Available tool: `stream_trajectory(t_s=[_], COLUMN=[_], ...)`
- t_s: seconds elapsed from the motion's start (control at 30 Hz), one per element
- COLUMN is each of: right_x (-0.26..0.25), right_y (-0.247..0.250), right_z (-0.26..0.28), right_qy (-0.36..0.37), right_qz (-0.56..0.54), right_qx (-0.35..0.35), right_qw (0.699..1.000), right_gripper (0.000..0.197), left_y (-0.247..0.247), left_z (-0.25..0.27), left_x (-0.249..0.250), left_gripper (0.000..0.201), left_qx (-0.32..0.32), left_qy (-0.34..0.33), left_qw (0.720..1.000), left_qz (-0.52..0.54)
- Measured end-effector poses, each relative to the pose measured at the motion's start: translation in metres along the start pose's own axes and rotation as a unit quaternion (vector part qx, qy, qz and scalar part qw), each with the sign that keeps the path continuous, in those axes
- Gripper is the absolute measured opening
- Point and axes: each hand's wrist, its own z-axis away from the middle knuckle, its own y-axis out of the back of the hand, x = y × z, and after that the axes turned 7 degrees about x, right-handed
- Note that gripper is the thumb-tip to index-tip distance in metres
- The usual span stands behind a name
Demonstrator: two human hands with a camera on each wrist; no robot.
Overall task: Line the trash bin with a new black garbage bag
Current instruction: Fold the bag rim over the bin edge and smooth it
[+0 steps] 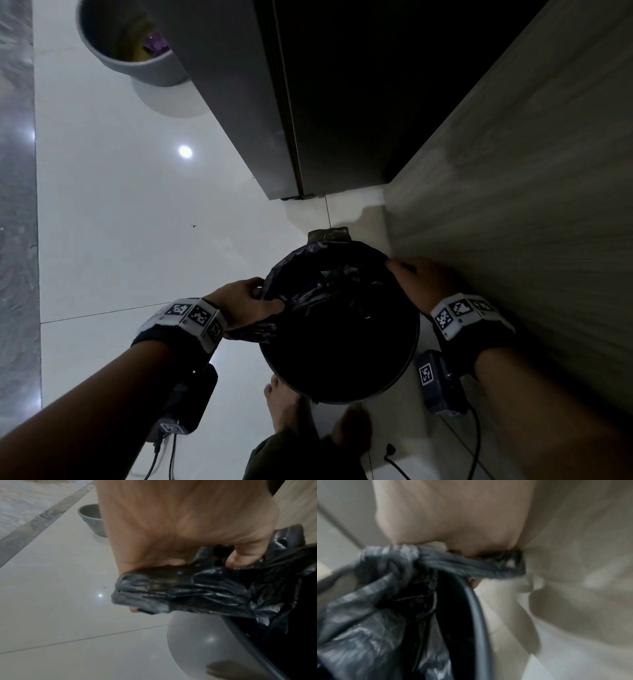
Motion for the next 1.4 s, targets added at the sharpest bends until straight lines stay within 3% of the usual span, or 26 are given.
stream_trajectory(t_s=[0.07, 0.2, 0.37, 0.5, 0.6, 0.73, 0.83, 0.93, 1.07, 1.17, 1.4], right_x=[0.012, 0.032, 0.059, 0.076, 0.086, 0.091, 0.094, 0.095, 0.092, 0.094, 0.106], right_y=[-0.004, -0.012, -0.03, -0.044, -0.053, -0.056, -0.057, -0.059, -0.061, -0.067, -0.071], right_z=[0.009, 0.029, 0.05, 0.07, 0.086, 0.106, 0.111, 0.116, 0.124, 0.123, 0.124], right_qy=[0.024, -0.002, -0.033, -0.009, 0.032, 0.09, 0.118, 0.116, 0.115, 0.133, 0.132], right_qz=[-0.029, -0.112, -0.121, -0.176, -0.202, -0.127, -0.056, -0.022, 0.048, 0.077, -0.062], right_qx=[0.009, 0.01, 0.039, 0.078, 0.106, 0.153, 0.142, 0.121, 0.121, 0.146, 0.161], right_qw=[0.999, 0.994, 0.991, 0.981, 0.973, 0.976, 0.981, 0.986, 0.985, 0.977, 0.976], right_gripper=[0.035, 0.021, 0.029, 0.055, 0.064, 0.046, 0.026, 0.024, 0.039, 0.031, 0.015], left_y=[-0.007, -0.023, -0.049, -0.073, -0.088, -0.099, -0.1, -0.102, -0.11, -0.114, -0.11], left_z=[0.007, 0.021, 0.043, 0.059, 0.068, 0.07, 0.072, 0.077, 0.083, 0.083, 0.08], left_x=[-0.006, -0.025, -0.035, -0.038, -0.039, -0.042, -0.04, -0.04, -0.042, -0.045, -0.055], left_gripper=[0.073, 0.056, 0.05, 0.063, 0.058, 0.037, 0.028, 0.022, 0.026, 0.028, 0.01], left_qx=[0.001, 0.027, 0.129, 0.244, 0.295, 0.327, 0.346, 0.372, 0.366, 0.339, 0.293], left_qy=[0.002, 0.007, -0.011, -0.076, -0.15, -0.155, -0.143, -0.161, -0.193, -0.185, -0.24], left_qw=[1.0, 0.999, 0.983, 0.955, 0.939, 0.932, 0.927, 0.913, 0.908, 0.921, 0.924], left_qz=[0.001, 0.044, 0.129, 0.151, 0.096, 0.016, -0.013, -0.046, -0.062, -0.057, 0.059])
